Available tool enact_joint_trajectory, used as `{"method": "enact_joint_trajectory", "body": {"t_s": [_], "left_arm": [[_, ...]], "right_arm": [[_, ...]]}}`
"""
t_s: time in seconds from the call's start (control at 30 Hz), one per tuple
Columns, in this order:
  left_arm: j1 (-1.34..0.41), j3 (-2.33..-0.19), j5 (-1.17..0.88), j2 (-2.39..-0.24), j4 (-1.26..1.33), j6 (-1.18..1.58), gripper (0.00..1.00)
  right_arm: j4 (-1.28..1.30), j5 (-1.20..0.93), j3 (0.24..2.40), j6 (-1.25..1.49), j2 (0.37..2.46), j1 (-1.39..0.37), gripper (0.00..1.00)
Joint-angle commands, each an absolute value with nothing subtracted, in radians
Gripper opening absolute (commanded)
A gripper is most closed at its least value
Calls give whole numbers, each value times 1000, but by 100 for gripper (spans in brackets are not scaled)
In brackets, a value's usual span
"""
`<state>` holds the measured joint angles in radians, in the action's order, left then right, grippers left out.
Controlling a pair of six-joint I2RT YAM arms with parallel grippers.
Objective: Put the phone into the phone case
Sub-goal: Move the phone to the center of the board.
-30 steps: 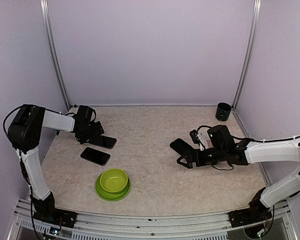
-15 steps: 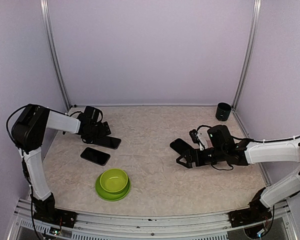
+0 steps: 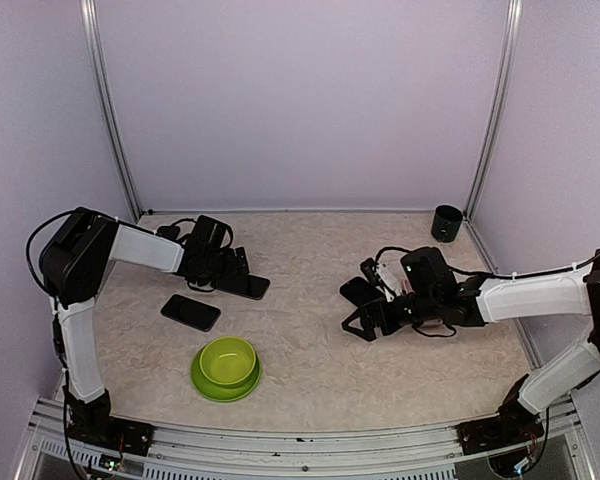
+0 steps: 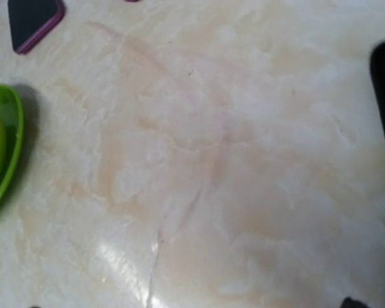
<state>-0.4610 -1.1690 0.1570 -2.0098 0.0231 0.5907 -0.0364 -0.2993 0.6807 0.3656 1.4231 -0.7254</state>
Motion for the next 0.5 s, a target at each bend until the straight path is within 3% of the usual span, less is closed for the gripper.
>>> {"method": "enact_joint_trajectory", "body": {"t_s": [0.0,0.23,0.47], "left_arm": [[-499,-1175,81,-2064,-8,574,99],[-567,-1241,48,-2106,-8,538,99],[-619,-1264,32,-2141,-8,543,99]], "right_arm": [[-77,-221,734,245,1490,-774,100],[-113,-54,842,120,1664,-855,100],[-112,-21,998,48,1821,-876,100]]}}
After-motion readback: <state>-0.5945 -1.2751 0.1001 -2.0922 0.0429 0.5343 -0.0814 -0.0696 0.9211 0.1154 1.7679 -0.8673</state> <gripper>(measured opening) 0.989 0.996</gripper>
